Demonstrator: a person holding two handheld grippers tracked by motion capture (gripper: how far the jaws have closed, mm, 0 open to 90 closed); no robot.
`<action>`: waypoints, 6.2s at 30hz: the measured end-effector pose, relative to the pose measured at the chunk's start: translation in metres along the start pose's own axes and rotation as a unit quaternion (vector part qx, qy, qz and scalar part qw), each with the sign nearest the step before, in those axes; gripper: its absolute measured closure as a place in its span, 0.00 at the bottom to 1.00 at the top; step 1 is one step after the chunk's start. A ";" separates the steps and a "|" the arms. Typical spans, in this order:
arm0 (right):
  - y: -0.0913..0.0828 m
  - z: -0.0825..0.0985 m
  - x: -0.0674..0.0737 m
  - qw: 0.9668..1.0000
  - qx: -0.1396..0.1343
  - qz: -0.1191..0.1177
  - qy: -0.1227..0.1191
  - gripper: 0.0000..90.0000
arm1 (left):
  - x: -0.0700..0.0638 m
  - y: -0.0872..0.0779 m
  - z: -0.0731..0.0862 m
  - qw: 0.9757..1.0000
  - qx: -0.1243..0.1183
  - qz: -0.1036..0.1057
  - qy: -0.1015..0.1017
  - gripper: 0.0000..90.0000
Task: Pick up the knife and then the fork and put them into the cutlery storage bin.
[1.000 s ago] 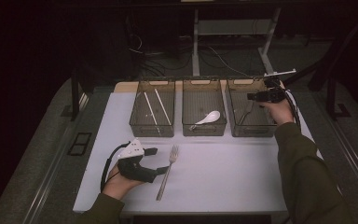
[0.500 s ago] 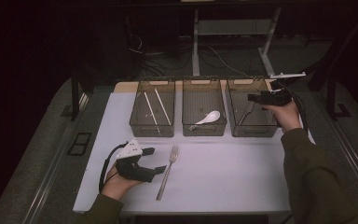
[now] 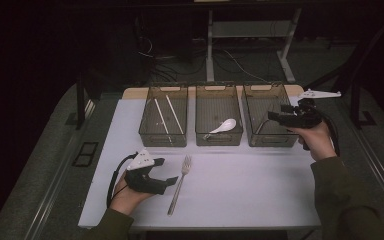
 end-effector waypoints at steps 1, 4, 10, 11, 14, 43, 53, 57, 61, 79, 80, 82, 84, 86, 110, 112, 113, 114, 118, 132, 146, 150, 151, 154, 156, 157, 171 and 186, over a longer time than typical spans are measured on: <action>-0.003 0.001 0.004 1.000 -0.001 -0.003 -0.004 0.30 | 0.000 0.000 0.000 1.000 0.001 -0.001 0.000 0.20; -0.011 0.006 0.013 1.000 -0.004 -0.012 -0.014 0.29 | 0.000 0.001 0.001 1.000 0.003 -0.004 0.000 0.20; -0.022 0.018 0.038 0.999 -0.008 -0.035 -0.039 0.28 | -0.003 0.002 0.003 1.000 0.012 -0.014 0.005 0.20; -0.023 0.021 0.042 0.998 -0.008 -0.039 -0.045 0.28 | -0.003 0.002 0.003 1.000 0.013 -0.015 0.004 0.20; -0.026 0.029 0.055 0.997 -0.007 -0.050 -0.051 0.28 | -0.004 0.004 0.006 1.000 0.020 -0.016 0.002 0.21; -0.032 0.100 0.093 0.995 0.036 -0.072 -0.064 0.28 | -0.015 0.041 0.014 0.994 0.103 -0.033 -0.021 0.66; -0.033 0.100 0.089 0.996 0.035 -0.065 -0.053 0.28 | -0.016 0.044 0.018 0.991 0.127 -0.038 -0.025 0.74; -0.033 0.100 0.088 0.996 0.036 -0.065 -0.051 0.28 | -0.017 0.046 0.018 0.991 0.130 -0.040 -0.012 0.80; -0.033 0.100 0.088 0.996 0.034 -0.067 -0.048 0.28 | -0.016 0.046 0.018 0.991 0.131 -0.035 -0.012 0.83; -0.034 0.097 0.087 0.997 0.028 -0.069 -0.035 0.28 | -0.036 0.059 0.013 0.991 0.129 0.020 0.005 0.89; -0.034 0.097 0.087 0.997 0.028 -0.069 -0.036 0.28 | -0.037 0.060 0.012 0.992 0.128 0.021 0.009 0.89; -0.034 0.097 0.088 0.997 0.027 -0.069 -0.036 0.28 | -0.040 0.062 0.012 0.992 0.127 0.020 0.013 0.90; -0.034 0.096 0.088 0.997 0.027 -0.070 -0.036 0.28 | -0.041 0.063 0.011 0.992 0.125 0.019 0.017 0.92; -0.034 0.096 0.088 0.996 0.028 -0.071 -0.036 0.28 | -0.041 0.064 0.010 0.992 0.126 0.014 0.027 0.93; -0.033 0.095 0.092 0.996 0.026 -0.078 -0.027 0.28 | -0.045 0.057 0.000 0.995 0.085 0.001 0.060 0.95; -0.033 0.094 0.093 0.996 0.022 -0.082 -0.023 0.28 | -0.044 0.052 -0.007 0.996 0.070 0.003 0.058 0.95; -0.033 0.093 0.095 0.996 0.021 -0.084 -0.019 0.28 | -0.045 0.050 -0.009 0.996 0.065 0.002 0.055 0.95; -0.033 0.092 0.095 0.996 0.019 -0.086 -0.016 0.28 | -0.045 0.048 -0.011 0.996 0.063 0.002 0.055 0.95; -0.033 0.088 0.101 0.996 0.010 -0.094 -0.007 0.28 | -0.046 0.045 -0.016 0.997 0.050 0.005 0.052 0.95; -0.018 0.058 0.138 0.985 -0.024 -0.165 0.049 0.44 | -0.066 0.059 -0.050 0.997 0.016 0.028 0.068 0.95; 0.004 0.040 0.157 0.980 -0.024 -0.185 0.064 0.81 | -0.083 0.085 -0.080 0.996 -0.008 0.034 0.083 0.95; 0.004 0.036 0.150 0.981 -0.031 -0.175 0.081 0.90 | -0.083 0.089 -0.087 0.996 -0.018 0.030 0.076 0.95; 0.004 0.035 0.148 0.981 -0.034 -0.170 0.083 0.92 | -0.083 0.091 -0.090 0.997 -0.025 0.030 0.070 0.94; 0.003 0.034 0.141 0.980 -0.039 -0.169 0.103 0.98 | -0.082 0.095 -0.096 0.997 -0.035 0.031 0.059 0.93; 0.003 0.032 0.137 0.979 -0.037 -0.169 0.108 0.98 | -0.082 0.096 -0.097 0.997 -0.038 0.033 0.057 0.91; 0.003 0.031 0.134 0.980 -0.040 -0.165 0.107 0.98 | -0.081 0.095 -0.096 0.997 -0.037 0.029 0.058 0.89; -0.024 -0.004 0.059 0.989 -0.075 -0.068 0.110 0.98 | -0.044 0.038 -0.059 0.999 -0.025 0.032 0.032 0.47; -0.059 -0.035 -0.023 0.990 -0.087 0.037 0.107 0.98 | -0.007 -0.007 -0.016 1.000 -0.019 0.007 -0.003 0.32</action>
Point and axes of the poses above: each handheld gripper's, and its own axes: y roughly forward along the jaws, z roughly out of its underside, x roughly to its left, the point moved 7 cm from there along y, roughly forward along the jaws, and after that the axes turned 4 degrees about -y, right-handed, at the moved point
